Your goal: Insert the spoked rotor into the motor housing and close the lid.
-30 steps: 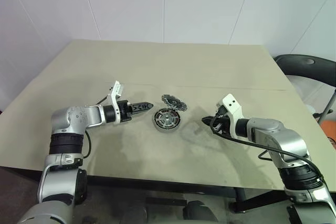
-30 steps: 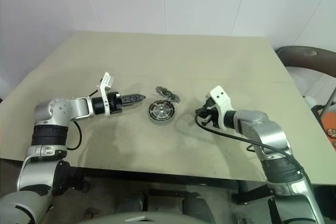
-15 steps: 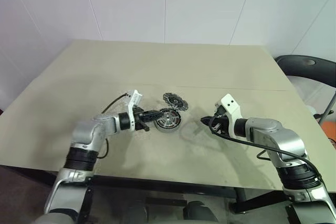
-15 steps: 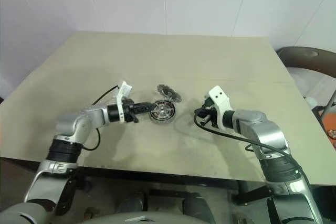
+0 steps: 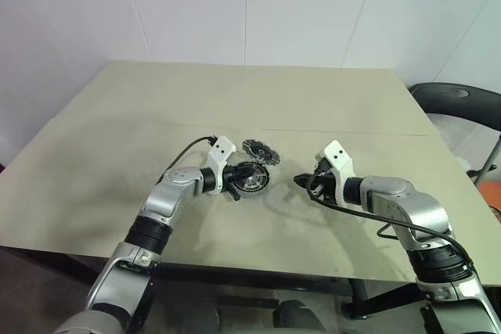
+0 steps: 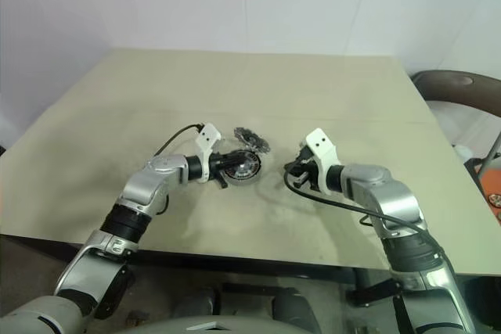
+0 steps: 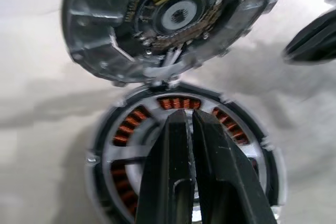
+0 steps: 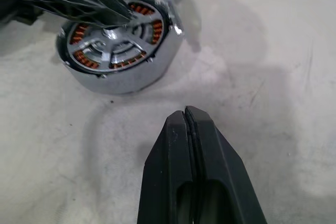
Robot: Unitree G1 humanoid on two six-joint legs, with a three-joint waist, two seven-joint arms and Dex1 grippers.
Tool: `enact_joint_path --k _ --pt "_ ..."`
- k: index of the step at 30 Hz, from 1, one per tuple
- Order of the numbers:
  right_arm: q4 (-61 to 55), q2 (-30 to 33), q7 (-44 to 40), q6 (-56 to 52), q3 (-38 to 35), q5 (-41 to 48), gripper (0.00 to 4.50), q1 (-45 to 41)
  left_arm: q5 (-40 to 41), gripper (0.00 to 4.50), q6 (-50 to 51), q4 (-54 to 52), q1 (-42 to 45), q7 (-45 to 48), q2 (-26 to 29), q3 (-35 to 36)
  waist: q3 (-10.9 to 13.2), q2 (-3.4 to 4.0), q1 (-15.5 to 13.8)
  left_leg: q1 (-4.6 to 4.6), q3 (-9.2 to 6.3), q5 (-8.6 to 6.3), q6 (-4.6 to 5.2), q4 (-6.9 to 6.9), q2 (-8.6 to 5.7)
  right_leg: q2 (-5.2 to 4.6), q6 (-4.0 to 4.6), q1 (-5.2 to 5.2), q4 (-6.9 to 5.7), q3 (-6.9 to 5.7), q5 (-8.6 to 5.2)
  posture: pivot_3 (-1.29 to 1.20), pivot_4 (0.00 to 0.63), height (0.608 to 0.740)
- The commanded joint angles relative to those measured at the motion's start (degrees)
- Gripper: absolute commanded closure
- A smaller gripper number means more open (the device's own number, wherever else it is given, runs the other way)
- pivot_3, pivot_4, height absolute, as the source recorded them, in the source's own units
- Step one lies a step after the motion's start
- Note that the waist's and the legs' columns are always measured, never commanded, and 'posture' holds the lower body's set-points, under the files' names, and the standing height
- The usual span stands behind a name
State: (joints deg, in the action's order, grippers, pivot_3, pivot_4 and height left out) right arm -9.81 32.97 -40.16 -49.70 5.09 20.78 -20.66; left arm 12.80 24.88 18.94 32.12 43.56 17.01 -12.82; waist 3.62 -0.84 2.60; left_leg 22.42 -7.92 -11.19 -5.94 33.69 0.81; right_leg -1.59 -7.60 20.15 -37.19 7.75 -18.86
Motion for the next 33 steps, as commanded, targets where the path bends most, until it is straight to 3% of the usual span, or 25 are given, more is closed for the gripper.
enact_joint_path --k 1,4,8,14,17,20,24,31,33 --pt "-2.2 -0.2 0.0 0.5 -2.3 1.5 4.5 -1.5 0.6 4.25 0.4 1.8 -0.1 0.3 0.1 2.5 0.0 0.0 0.1 0.0 0.0 0.0 0.0 0.06 0.0 0.0 0.0 -0.01 0.0 0.0 -0.02 0.0 0.0 0.74" --pt "-2.7 -1.3 -0.7 0.3 -4.3 4.3 4.5 -1.9 7.5 4.25 1.9 -1.2 0.9 1.3 -1.7 8.9 0.0 -0.01 0.1 0.03 0.0 0.0 0.0 0.18 0.0 0.01 0.03 0.0 -0.06 0.0 -0.09 0.0 0.0 0.74" --pt "-5.5 0.2 -3.7 0.1 -3.3 6.4 4.5 -1.6 8.7 4.25 -0.1 -4.8 -0.6 5.2 0.6 10.4 0.0 -0.01 0.0 0.17 -0.02 -0.01 0.01 0.15 0.01 0.02 -0.01 0.12 -0.06 0.0 0.05 0.0 0.0 0.74" --pt "-8.1 2.0 -3.3 0.3 4.8 1.7 4.5 -5.1 9.9 4.25 -2.3 -9.4 -5.7 15.4 9.0 10.8 0.0 0.02 0.5 0.18 -0.01 -0.02 0.04 -0.05 0.03 0.02 0.06 0.24 -0.06 0.0 0.1 0.0 0.0 0.74" --pt "-8.3 3.1 -3.6 1.0 11.3 -2.9 4.5 -6.6 8.4 4.25 -5.1 -9.2 -7.7 17.3 12.3 10.9 0.0 0.01 0.3 0.17 -0.01 -0.02 0.04 -0.01 0.04 0.02 0.1 0.24 -0.08 0.0 0.08 0.0 0.0 0.74" --pt "-6.9 0.4 -2.9 0.7 14.9 -4.4 4.5 -8.9 6.8 4.25 -8.2 -7.9 -8.9 16.9 14.4 11.4 0.0 0.02 0.0 0.18 0.0 -0.02 0.04 0.06 0.03 0.0 0.27 0.23 -0.02 0.0 -0.02 0.0 0.0 0.74" --pt "-1.7 -5.0 1.2 1.2 16.5 -7.7 3.61 -12.6 4.9 4.28 -10.4 -6.5 -9.0 15.9 14.9 10.7 0.0 0.02 0.0 0.17 -0.01 -0.02 0.03 0.08 0.03 0.01 0.27 0.22 -0.07 0.0 -0.01 0.0 0.0 0.74" --pt "3.4 -7.5 1.3 5.5 21.2 -13.7 1.19 -15.4 2.8 4.28 -11.8 -4.6 -9.7 13.6 12.7 9.5 0.0 0.02 0.0 0.19 -0.01 -0.02 0.04 0.02 0.03 0.01 0.08 0.25 -0.09 0.0 0.1 0.0 0.0 0.74" --pt "4.0 -7.5 0.9 5.9 21.7 -14.4 1.19 -15.4 2.5 4.28 -11.9 -4.7 -9.8 13.5 12.5 9.3 0.0 0.02 0.1 0.19 -0.01 -0.02 0.04 0.0 0.04 0.02 0.07 0.28 -0.12 0.0 0.1 0.0 0.0 0.74"
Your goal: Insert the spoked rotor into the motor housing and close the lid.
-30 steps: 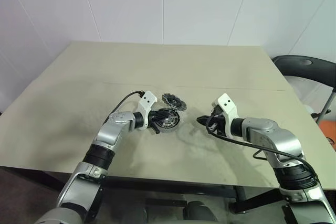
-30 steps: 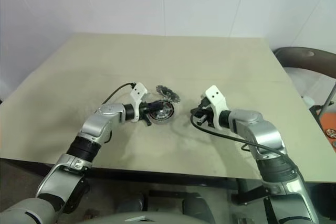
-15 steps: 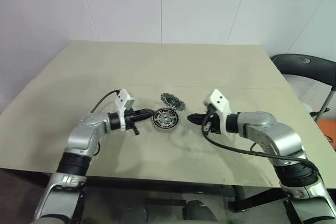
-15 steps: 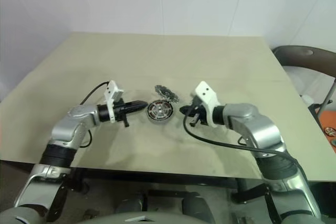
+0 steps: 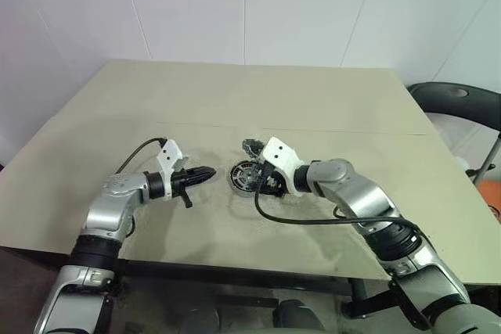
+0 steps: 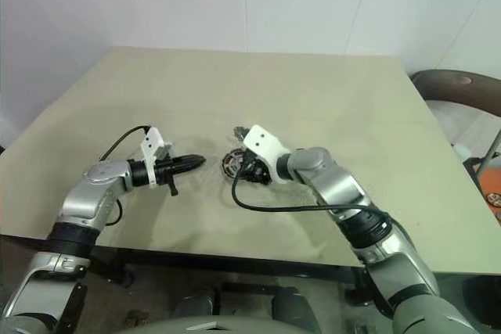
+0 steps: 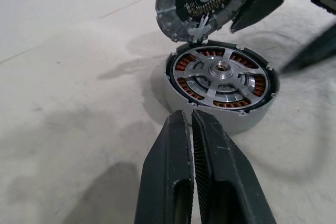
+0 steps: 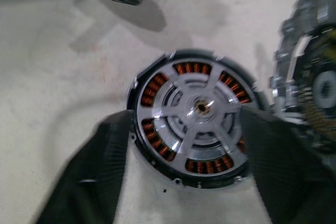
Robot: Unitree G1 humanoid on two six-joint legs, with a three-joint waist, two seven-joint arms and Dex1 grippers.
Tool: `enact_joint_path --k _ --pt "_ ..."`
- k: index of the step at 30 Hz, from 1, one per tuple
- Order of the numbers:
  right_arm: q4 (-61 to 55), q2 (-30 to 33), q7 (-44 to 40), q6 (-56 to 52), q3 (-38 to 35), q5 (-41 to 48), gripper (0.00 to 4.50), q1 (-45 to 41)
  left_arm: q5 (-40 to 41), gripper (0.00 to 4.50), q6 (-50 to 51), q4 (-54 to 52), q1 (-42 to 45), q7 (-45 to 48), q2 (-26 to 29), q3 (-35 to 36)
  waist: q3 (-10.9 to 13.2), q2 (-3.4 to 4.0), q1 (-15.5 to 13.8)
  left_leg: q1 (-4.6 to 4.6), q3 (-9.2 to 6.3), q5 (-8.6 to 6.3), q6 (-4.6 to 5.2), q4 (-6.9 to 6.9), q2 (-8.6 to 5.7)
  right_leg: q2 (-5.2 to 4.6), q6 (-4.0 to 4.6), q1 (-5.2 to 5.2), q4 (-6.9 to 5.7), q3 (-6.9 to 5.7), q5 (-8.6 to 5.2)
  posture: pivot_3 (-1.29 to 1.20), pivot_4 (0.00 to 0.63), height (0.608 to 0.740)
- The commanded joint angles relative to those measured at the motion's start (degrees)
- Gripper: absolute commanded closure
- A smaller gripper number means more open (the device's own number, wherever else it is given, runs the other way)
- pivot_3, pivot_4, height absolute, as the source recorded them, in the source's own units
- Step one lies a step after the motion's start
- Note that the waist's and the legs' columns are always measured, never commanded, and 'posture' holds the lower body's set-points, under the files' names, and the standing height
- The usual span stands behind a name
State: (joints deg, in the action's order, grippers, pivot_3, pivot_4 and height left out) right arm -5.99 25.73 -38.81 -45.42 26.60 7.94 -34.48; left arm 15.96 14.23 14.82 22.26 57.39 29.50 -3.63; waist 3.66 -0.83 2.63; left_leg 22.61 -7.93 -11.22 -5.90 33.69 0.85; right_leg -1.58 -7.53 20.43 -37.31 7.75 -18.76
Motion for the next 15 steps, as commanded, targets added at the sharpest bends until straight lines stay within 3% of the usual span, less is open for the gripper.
enact_joint_path --k 1,6,15 --pt "0.1 -0.3 -0.9 1.6 0.2 -1.6 1.19 -1.4 -0.6 4.28 -1.2 -0.6 0.1 -0.3 -0.1 0.3 0.0 0.0 0.0 0.0 0.0 0.0 0.0 0.0 0.0 0.0 0.0 0.0 0.0 0.0 0.0 0.0 0.0 0.74" --pt "-3.3 -0.5 -4.6 0.0 -3.2 2.6 1.19 -0.5 -0.8 4.28 -1.2 1.3 1.5 -0.5 -0.6 0.5 0.0 0.0 0.0 0.0 0.0 0.0 0.0 0.02 0.0 0.0 0.0 -0.01 -0.02 0.0 0.0 0.0 0.0 0.74" --pt "-2.3 2.4 -6.3 0.9 -0.4 -0.7 1.19 -0.2 -1.2 4.28 0.0 0.1 1.2 -1.1 -1.5 0.0 0.0 0.0 0.0 -0.01 0.0 0.0 0.0 0.05 0.0 0.0 0.0 -0.02 -0.03 0.0 0.0 0.0 0.0 0.74"
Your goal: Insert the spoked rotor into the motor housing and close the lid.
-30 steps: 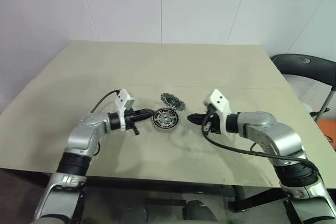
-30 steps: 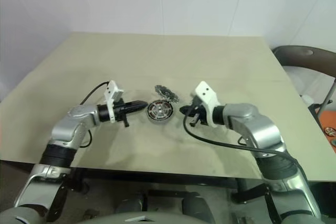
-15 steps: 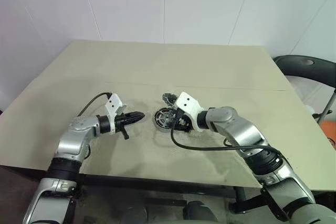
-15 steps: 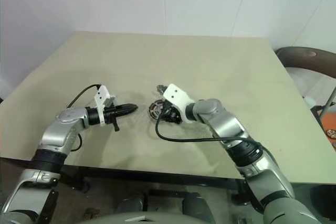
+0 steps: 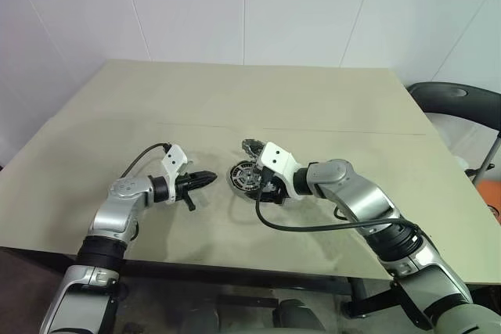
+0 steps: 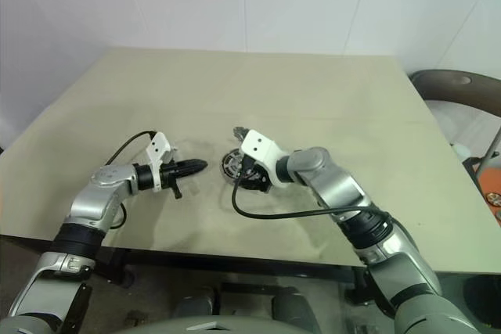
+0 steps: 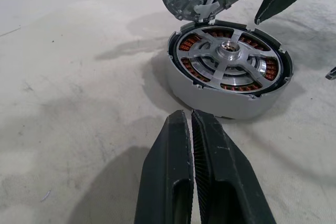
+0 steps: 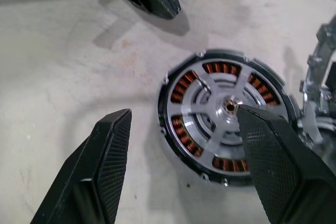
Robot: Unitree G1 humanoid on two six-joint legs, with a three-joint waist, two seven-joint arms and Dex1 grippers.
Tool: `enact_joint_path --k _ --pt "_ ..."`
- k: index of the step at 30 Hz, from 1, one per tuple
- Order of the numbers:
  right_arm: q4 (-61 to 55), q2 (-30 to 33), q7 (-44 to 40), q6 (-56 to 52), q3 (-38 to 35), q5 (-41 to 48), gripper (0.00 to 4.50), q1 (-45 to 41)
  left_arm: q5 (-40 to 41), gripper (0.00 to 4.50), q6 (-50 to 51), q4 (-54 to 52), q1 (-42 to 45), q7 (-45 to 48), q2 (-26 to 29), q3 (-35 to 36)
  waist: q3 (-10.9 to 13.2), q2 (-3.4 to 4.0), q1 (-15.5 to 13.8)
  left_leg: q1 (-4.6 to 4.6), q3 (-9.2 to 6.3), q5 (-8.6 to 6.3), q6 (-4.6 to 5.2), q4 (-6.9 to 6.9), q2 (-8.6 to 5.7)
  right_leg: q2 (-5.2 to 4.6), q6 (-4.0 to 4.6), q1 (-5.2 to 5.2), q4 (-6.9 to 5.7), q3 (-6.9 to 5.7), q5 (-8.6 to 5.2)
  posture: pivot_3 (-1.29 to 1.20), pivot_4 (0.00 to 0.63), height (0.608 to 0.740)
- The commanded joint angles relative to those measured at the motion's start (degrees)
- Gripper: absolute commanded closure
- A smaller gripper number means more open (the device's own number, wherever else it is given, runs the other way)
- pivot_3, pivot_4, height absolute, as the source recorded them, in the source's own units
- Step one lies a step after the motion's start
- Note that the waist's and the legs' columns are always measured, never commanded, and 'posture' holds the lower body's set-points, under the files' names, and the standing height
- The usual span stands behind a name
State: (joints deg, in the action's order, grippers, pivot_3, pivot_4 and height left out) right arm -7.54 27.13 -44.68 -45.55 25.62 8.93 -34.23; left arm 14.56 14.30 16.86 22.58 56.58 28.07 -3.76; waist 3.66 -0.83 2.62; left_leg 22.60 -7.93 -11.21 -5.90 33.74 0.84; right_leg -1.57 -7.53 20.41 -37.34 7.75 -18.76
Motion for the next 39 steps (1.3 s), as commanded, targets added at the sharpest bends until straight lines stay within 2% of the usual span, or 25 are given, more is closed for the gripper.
enact_joint_path --k 1,9,12,18,28,35,39 --pt "-0.4 1.2 -0.3 1.2 1.1 -2.4 1.19 -0.3 0.2 4.28 0.0 -2.1 0.8 -0.3 -0.1 0.2 0.0 0.0 0.0 0.0 0.0 0.0 0.0 0.0 0.0 0.0 0.0 0.0 0.0 0.0 0.0 0.0 0.0 0.74" --pt "4.7 1.3 0.6 3.3 3.3 -7.2 1.19 1.2 0.2 4.28 0.4 -2.8 0.4 -1.0 0.1 0.8 0.0 0.0 0.0 -0.01 0.0 0.0 0.0 0.02 0.0 0.0 0.0 -0.01 0.0 0.0 0.0 0.0 0.0 0.74" --pt "6.7 0.3 2.0 3.6 3.1 -8.4 1.77 1.5 0.3 4.28 0.8 -3.4 0.4 -1.3 0.2 1.0 0.0 -0.02 0.0 -0.09 0.0 0.0 0.0 0.05 0.0 0.0 0.0 -0.09 0.0 0.0 0.0 0.0 0.0 0.74" --pt "7.9 -1.1 2.6 3.9 1.7 -9.1 3.72 0.5 0.1 4.28 0.9 -3.5 0.2 -2.0 0.2 0.9 0.0 -0.02 0.1 -0.2 0.0 0.0 0.0 0.17 0.0 0.01 0.04 -0.11 -0.02 0.0 -0.03 0.0 0.0 0.74" --pt "6.1 0.5 0.9 3.7 -0.3 -8.8 3.72 -1.2 -1.1 4.28 -1.1 -0.6 0.5 -1.9 0.3 0.5 0.0 -0.02 -0.1 -0.15 -0.01 0.0 0.0 0.16 0.0 0.0 0.03 -0.11 -0.01 0.0 -0.01 0.0 0.0 0.74" --pt "-4.1 3.7 -7.2 0.4 -1.0 -3.3 3.72 -0.2 -1.2 4.28 0.2 -2.3 0.9 -2.3 -0.2 0.1 0.0 -0.01 0.0 -0.03 -0.01 0.0 0.0 0.06 0.0 0.0 0.0 -0.06 0.01 0.0 0.0 0.0 0.0 0.74" --pt "-2.3 2.3 -3.6 0.2 -2.0 -4.6 3.72 -0.9 -1.3 4.28 0.6 -2.5 1.2 -2.1 -0.3 0.1 0.0 -0.01 0.1 -0.03 0.0 0.0 0.0 -0.03 0.01 0.01 -0.01 -0.01 0.0 0.0 0.0 0.0 0.0 0.74"
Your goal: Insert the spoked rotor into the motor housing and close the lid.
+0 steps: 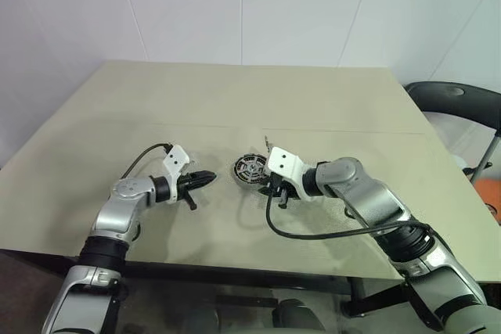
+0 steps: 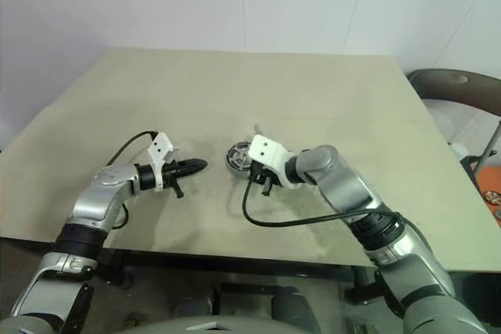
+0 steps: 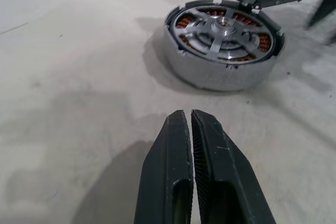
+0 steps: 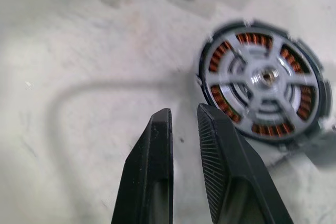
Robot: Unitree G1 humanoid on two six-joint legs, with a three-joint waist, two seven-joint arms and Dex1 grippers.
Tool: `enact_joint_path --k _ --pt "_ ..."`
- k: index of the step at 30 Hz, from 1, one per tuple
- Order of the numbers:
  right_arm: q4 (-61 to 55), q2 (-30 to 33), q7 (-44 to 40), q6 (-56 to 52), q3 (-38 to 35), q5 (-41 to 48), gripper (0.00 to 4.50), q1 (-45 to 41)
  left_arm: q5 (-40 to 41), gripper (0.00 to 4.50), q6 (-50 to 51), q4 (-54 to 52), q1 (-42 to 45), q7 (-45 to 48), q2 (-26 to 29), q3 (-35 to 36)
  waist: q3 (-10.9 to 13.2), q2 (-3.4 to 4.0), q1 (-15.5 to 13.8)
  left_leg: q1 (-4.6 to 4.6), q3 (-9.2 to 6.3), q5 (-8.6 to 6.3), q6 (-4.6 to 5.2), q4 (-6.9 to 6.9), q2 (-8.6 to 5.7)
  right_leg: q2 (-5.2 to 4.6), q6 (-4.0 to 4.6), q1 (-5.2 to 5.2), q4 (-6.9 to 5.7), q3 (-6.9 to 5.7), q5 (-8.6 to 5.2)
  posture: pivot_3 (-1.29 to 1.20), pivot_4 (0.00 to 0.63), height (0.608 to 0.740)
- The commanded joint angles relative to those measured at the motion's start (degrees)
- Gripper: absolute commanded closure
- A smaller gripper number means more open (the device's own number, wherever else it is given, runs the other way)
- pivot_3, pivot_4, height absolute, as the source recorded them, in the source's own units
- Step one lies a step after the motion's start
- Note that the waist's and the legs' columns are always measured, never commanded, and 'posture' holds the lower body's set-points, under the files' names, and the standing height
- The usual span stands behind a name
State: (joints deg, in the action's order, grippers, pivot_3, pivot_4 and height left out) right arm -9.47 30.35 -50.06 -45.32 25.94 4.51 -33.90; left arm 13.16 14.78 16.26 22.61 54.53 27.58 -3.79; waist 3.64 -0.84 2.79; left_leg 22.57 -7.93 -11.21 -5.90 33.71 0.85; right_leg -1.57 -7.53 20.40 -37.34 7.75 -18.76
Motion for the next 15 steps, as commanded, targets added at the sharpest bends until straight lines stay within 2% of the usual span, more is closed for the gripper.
enact_joint_path --k 1,9,15 --pt "-0.3 -1.1 2.0 -0.1 -2.3 0.0 3.72 -1.2 0.1 4.28 0.1 -1.8 1.2 0.0 0.2 0.1 0.0 0.0 -0.1 0.0 0.0 0.0 0.0 0.01 0.0 0.0 0.0 0.0 0.0 0.0 0.0 0.0 0.0 0.74" --pt "1.2 -2.6 5.5 -0.5 -1.8 -1.4 3.72 -1.9 -0.2 4.28 -1.1 0.1 1.6 0.5 -0.1 0.1 0.0 0.0 -0.2 0.0 0.0 0.0 0.0 0.03 -0.01 0.0 0.01 -0.02 0.0 0.0 0.0 0.0 0.0 0.74" --pt "3.2 -3.2 7.1 0.7 1.4 -4.8 3.72 -1.3 -0.6 4.28 -3.0 3.0 2.0 0.8 -0.2 0.2 0.0 0.0 -0.2 -0.01 0.0 0.0 0.0 0.02 -0.01 0.0 0.01 -0.02 0.0 0.0 0.0 0.0 0.0 0.74"
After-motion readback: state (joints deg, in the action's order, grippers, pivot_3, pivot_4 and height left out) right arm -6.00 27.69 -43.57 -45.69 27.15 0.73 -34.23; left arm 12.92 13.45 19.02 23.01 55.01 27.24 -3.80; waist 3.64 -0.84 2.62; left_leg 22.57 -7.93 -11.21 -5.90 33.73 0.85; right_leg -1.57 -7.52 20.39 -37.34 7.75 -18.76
